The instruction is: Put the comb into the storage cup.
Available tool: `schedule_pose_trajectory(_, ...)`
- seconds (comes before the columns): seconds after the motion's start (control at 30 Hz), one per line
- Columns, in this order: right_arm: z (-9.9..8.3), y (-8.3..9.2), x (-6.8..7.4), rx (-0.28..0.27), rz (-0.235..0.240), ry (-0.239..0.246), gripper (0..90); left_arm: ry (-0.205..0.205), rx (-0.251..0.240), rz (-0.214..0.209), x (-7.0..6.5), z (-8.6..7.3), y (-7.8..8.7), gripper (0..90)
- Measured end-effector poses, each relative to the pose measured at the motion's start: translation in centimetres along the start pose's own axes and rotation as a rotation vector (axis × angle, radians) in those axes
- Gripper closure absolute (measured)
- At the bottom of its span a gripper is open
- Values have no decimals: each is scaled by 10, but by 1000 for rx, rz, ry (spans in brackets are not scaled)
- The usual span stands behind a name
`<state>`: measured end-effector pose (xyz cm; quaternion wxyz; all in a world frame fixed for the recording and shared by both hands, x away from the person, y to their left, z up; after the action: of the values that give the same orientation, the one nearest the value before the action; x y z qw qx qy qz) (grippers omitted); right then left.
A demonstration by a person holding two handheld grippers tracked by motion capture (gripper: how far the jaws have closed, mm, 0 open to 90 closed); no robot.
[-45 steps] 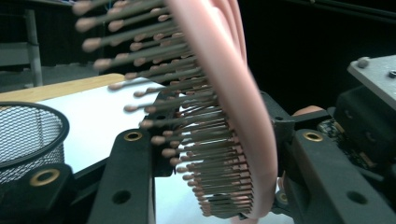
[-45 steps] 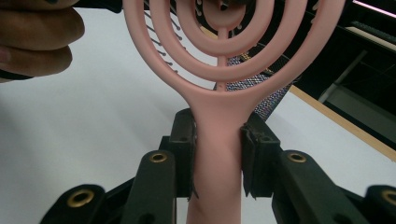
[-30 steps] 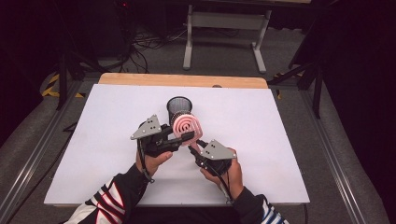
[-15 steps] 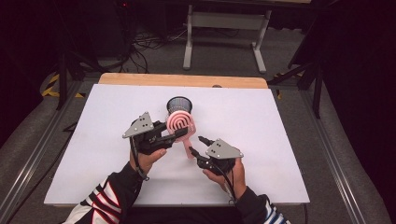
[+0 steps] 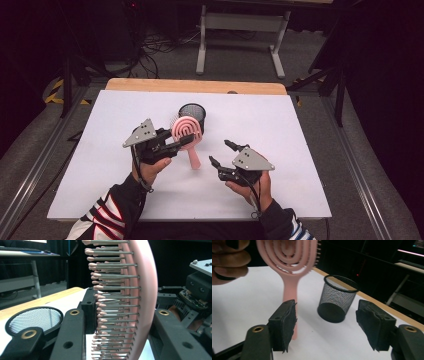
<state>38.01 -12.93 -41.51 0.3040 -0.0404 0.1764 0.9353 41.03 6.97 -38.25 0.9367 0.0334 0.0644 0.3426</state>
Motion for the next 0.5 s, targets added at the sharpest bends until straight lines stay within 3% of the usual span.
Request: schedule_pose_trajectory(0.5, -12, 22, -15, -9, -54, 4, 103, -11, -9, 31, 10, 4, 8, 623)
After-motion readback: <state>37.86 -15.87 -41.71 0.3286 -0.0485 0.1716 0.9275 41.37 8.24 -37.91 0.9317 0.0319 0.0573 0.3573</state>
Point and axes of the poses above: each handheld gripper's, and its own axes: y roughly backward along the jaws, z roughly out of its top, x roughly to its left, the point moved 6 cm from there along -y, roughly forward along the jaws, and after that the axes turned 12 degrees about z, right-handed, at the moved point
